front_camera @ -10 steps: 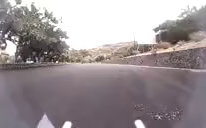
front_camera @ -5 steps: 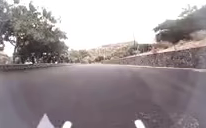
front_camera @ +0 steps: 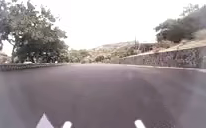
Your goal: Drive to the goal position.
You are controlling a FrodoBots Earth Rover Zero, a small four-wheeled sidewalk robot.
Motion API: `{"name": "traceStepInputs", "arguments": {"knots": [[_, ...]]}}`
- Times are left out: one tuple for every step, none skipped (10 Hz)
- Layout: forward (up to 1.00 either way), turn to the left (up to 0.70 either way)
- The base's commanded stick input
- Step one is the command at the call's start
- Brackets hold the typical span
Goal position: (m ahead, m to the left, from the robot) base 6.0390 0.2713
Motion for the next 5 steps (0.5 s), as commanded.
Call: {"name": "traceStepInputs", "arguments": {"knots": [[0.7, 0.0], [0.7, 0.0], [0.7, 0.0], [0.7, 0.0], [0.7, 0.0]]}}
